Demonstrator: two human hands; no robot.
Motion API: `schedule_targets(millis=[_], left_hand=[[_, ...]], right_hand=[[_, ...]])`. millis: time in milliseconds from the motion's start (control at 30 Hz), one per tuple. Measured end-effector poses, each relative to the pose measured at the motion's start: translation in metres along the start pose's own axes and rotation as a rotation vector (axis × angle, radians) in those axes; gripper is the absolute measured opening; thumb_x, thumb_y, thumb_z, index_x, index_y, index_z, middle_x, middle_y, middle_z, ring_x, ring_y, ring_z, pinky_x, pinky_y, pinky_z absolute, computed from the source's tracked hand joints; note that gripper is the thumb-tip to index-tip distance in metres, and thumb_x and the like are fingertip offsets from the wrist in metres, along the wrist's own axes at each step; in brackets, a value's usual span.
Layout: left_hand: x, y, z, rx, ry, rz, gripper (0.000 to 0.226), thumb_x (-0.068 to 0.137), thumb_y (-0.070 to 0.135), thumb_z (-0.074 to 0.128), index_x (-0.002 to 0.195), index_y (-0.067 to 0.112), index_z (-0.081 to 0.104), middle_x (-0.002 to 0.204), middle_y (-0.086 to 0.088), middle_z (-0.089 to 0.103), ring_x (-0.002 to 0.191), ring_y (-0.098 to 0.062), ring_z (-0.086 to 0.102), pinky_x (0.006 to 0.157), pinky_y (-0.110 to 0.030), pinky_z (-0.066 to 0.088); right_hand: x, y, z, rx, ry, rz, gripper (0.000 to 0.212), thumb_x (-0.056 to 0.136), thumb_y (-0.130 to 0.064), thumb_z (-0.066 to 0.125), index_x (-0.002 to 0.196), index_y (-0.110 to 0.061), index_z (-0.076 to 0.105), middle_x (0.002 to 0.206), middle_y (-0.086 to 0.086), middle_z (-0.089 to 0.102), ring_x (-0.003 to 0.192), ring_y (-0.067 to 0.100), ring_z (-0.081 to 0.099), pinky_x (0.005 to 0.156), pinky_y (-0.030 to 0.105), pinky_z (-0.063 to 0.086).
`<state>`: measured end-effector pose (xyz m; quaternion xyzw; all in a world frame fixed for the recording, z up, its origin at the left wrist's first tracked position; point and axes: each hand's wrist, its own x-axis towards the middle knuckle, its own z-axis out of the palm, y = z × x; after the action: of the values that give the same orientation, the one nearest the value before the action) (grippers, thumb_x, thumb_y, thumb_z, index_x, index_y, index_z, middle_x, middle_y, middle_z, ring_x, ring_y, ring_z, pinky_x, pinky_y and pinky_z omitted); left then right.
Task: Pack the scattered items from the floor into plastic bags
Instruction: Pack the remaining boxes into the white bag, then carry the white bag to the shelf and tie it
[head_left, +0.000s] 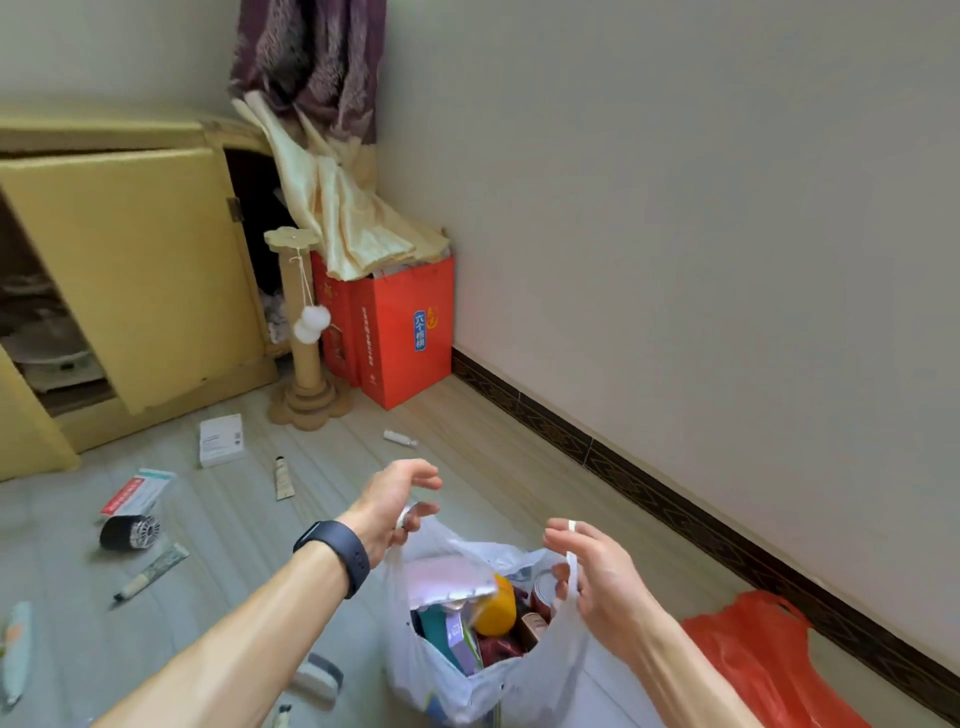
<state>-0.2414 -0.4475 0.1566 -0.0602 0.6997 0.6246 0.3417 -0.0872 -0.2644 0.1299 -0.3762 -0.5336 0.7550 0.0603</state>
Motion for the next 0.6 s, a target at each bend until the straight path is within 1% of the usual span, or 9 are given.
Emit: schedule_targets(millis=[100,233,300,400,433,467,500,533,600], left_hand=[[0.009,0.011,-0.039,-0.058,0.088,0.054,0.027,0.087,0.033,0.058,0.094,0.009,0.068,0.089,-0.017,0.07,0.043,-0.014,0.047,0.045,-0.023,0.027],[0.021,0.0,-0.106,-0.138,0.159,0.119,0.02,0.089,0.023,0.058,0.096,0.007,0.067,0.093,-0.02,0.072,0.051,-0.02,0.052,0.055,-0.028,0.036],[0.031,-0.011,-0.143,-0.129,0.174,0.157,0.015,0.09,0.02,0.057,0.098,0.01,0.067,0.097,-0.017,0.074,0.051,-0.019,0.051,0.061,-0.029,0.038],[0.05,-0.024,-0.181,-0.106,0.127,0.204,0.017,0.09,0.017,0.057,0.106,0.015,0.065,0.103,-0.005,0.075,0.052,-0.019,0.049,0.068,-0.034,0.043],[0.06,-0.03,-0.191,-0.115,0.119,0.211,0.018,0.09,0.014,0.057,0.106,0.014,0.065,0.107,-0.002,0.074,0.051,-0.019,0.048,0.067,-0.035,0.046],[0.072,-0.037,-0.199,-0.112,0.119,0.216,0.018,0.091,0.011,0.056,0.106,0.014,0.065,0.111,0.0,0.072,0.048,-0.018,0.046,0.061,-0.032,0.046],[0.083,-0.042,-0.205,-0.086,0.123,0.217,0.018,0.092,0.009,0.055,0.106,0.013,0.066,0.113,-0.001,0.071,0.043,-0.017,0.041,0.052,-0.027,0.042],[0.098,-0.051,-0.212,-0.055,0.119,0.201,0.019,0.092,0.008,0.054,0.106,0.013,0.067,0.113,-0.003,0.07,0.04,-0.014,0.035,0.044,-0.023,0.034],[0.127,-0.064,-0.223,0.002,0.085,0.135,0.02,0.094,0.01,0.054,0.107,0.013,0.069,0.112,-0.005,0.071,0.036,-0.009,0.026,0.036,-0.017,0.021]], right_hand=[[0.022,-0.004,0.043,-0.033,-0.066,-0.024,0.019,0.086,-0.006,0.068,0.105,-0.008,0.067,0.108,0.009,0.062,0.079,0.019,0.047,0.061,0.028,0.036],[0.051,0.005,0.107,-0.138,-0.183,-0.025,0.019,0.091,-0.014,0.066,0.108,-0.02,0.068,0.111,0.011,0.062,0.089,0.024,0.054,0.069,0.032,0.044],[0.066,0.015,0.143,-0.187,-0.26,-0.039,0.018,0.092,-0.018,0.065,0.109,-0.024,0.068,0.105,0.01,0.06,0.079,0.022,0.052,0.063,0.028,0.044],[0.088,0.033,0.196,-0.288,-0.341,-0.094,0.017,0.098,-0.032,0.057,0.11,-0.026,0.067,0.089,0.003,0.056,0.056,0.014,0.038,0.05,0.023,0.032],[0.098,0.043,0.214,-0.327,-0.349,-0.099,0.02,0.101,-0.035,0.051,0.11,-0.026,0.067,0.083,0.001,0.054,0.051,0.012,0.034,0.047,0.023,0.028],[0.108,0.055,0.23,-0.346,-0.351,-0.094,0.024,0.103,-0.035,0.047,0.11,-0.026,0.068,0.078,-0.001,0.052,0.047,0.011,0.03,0.046,0.023,0.025],[0.116,0.063,0.242,-0.346,-0.347,-0.086,0.027,0.104,-0.035,0.043,0.108,-0.026,0.069,0.073,-0.002,0.05,0.045,0.01,0.029,0.044,0.023,0.022],[0.126,0.075,0.253,-0.338,-0.35,-0.072,0.029,0.105,-0.034,0.042,0.106,-0.027,0.07,0.07,-0.002,0.047,0.044,0.01,0.027,0.043,0.023,0.021],[0.146,0.098,0.271,-0.317,-0.348,-0.033,0.031,0.105,-0.033,0.041,0.104,-0.027,0.071,0.065,-0.002,0.044,0.044,0.011,0.026,0.042,0.022,0.019]])
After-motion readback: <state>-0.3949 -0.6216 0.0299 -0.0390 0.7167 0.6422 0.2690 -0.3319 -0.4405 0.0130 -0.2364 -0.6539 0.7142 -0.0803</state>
